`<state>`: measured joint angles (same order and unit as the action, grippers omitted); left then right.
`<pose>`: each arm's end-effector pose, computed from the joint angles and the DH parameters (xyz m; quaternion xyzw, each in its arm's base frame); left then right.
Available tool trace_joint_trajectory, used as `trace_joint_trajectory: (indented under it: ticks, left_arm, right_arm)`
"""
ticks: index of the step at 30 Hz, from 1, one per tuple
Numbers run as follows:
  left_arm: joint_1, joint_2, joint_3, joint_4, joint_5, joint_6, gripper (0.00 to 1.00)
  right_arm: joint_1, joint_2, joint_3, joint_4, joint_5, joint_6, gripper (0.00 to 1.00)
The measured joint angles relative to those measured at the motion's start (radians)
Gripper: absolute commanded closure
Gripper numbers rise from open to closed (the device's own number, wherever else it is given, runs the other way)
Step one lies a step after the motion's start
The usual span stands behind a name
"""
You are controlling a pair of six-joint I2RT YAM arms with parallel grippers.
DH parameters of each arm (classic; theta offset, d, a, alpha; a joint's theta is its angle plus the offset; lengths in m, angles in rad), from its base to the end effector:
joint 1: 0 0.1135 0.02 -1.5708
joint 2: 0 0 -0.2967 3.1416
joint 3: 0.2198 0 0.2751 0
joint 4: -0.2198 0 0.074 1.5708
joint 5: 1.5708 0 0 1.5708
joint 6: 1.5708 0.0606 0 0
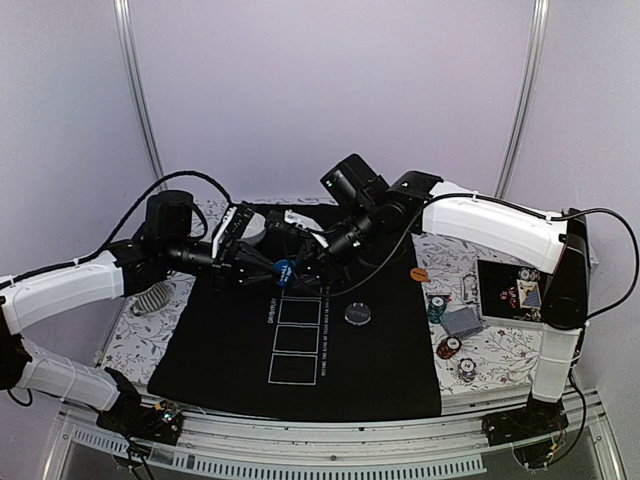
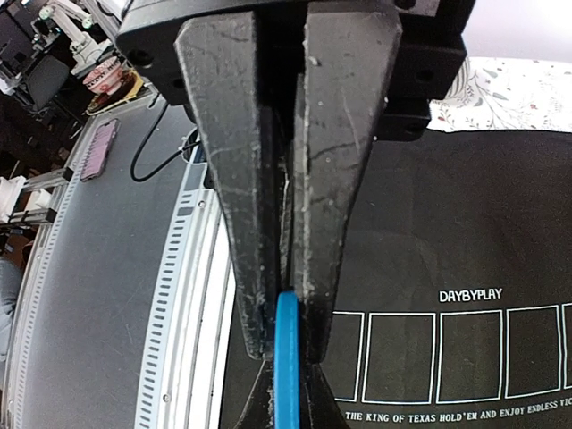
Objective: Distribute texas hold em gaming equipment
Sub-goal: Pass from the right arm to the left, then place the small blind button on the poker table mat.
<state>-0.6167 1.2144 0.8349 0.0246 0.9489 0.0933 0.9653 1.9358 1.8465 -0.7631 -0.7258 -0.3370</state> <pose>0.2086 -0.2082 0.3098 0.4985 0.5939 -0.4937 0.3938 0.2385 0.4153 0.3366 -0.6297 0.6205 0.4176 0.2099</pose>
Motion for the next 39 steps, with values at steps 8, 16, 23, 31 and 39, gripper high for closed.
trace_joint_trajectory:
  ticks: [8, 16, 23, 31, 39]
  left_arm:
    - [-0.008, 0.000, 0.003, 0.003, -0.125, 0.000, 1.00]
    - [0.003, 0.038, 0.100, -0.049, -0.353, -0.090, 1.00]
    - [0.037, 0.250, 0.283, -0.052, -0.507, -0.280, 1.00]
    - [0.079, 0.721, 0.736, -0.107, -0.538, -0.403, 1.00]
    - [0.109, 1.145, 1.160, -0.246, -0.546, -0.483, 1.00]
  right_arm:
    - [-0.004, -0.014, -0.042, 0.040, 0.090, 0.027, 0.30]
    - [-0.163, -0.219, -0.324, 0.173, 0.241, 0.188, 0.06]
    - [-0.435, -0.527, -0.551, 0.315, 0.402, 0.414, 0.01]
    - [-0.516, -0.644, -0.671, 0.353, 0.487, 0.531, 0.01]
    - [-0.521, -0.650, -0.689, 0.341, 0.521, 0.550, 0.01]
